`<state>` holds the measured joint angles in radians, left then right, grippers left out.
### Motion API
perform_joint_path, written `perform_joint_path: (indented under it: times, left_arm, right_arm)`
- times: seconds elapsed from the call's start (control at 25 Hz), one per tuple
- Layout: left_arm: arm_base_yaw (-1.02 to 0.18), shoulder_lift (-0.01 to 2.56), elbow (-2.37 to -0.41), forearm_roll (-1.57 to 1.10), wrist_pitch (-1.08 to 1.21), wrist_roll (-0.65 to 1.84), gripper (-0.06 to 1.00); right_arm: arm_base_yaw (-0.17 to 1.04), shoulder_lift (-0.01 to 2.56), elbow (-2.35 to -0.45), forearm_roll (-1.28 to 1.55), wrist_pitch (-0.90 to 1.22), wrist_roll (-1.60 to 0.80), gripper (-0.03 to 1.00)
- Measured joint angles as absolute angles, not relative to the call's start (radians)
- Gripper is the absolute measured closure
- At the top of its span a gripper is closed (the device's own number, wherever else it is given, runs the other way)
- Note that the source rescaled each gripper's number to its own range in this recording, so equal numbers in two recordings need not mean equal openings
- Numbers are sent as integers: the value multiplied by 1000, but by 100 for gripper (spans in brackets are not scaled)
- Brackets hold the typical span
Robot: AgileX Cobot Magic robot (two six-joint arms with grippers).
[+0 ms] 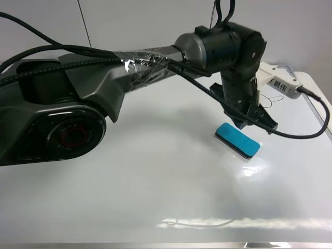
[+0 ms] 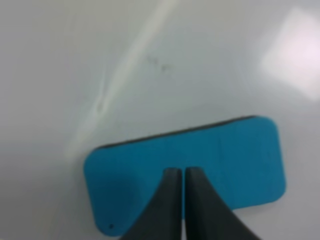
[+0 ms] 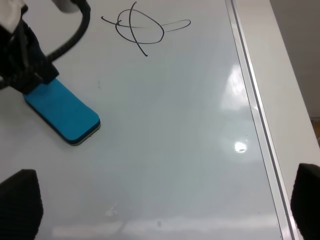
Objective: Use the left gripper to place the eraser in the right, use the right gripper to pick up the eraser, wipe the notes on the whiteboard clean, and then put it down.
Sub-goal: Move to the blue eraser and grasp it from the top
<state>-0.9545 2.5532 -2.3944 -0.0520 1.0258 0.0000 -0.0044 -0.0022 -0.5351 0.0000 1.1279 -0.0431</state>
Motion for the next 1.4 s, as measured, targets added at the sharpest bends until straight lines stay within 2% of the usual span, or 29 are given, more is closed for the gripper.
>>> perform_joint_path:
  times: [0.08, 0.16, 0.24, 0.36, 0.44, 0.48, 0.6, 0.92, 1.16, 1.2, 1.4]
  left_arm:
    - [-954, 2553, -2453, -40, 1067, 0, 92]
    - [-954, 2552, -2483, -18, 1096, -5, 82]
    - [-954, 2552, -2489, 8, 1112, -5, 64]
    - [-954, 2554, -2490, 23, 1143, -5, 16]
    - [-954, 2554, -2490, 26, 1146, -5, 2]
    - [-954, 2554, -2490, 26, 1146, -5, -2]
    - [-954, 2554, -2490, 26, 1148, -5, -5]
    - [-917, 2537, -2492, 8, 1209, 6, -5]
    - [-740, 2393, -2459, -86, 1212, 24, -5]
    - [-666, 2333, -2458, -99, 1212, 25, -5]
    - [-464, 2147, -2458, -124, 1212, 26, -5]
  right_arm:
    - [-4, -2, -535, 0, 1128, -43, -3]
    - [-4, -2, -535, 0, 1128, -43, -3]
    - [-4, -2, -535, 0, 1128, -43, -3]
    - [-4, -2, -535, 0, 1128, -43, -3]
    - [-4, -2, -535, 0, 1128, -43, -3]
    - [-4, -2, -535, 0, 1128, -43, -3]
    - [-4, -2, -535, 0, 1128, -43, -3]
    - [-4, -2, -535, 0, 1128, -43, -3]
    - [-4, -2, -535, 0, 1128, -43, -3]
    - [-4, -2, -535, 0, 1128, -43, -3]
    - [-4, -2, -535, 0, 1127, -43, -3]
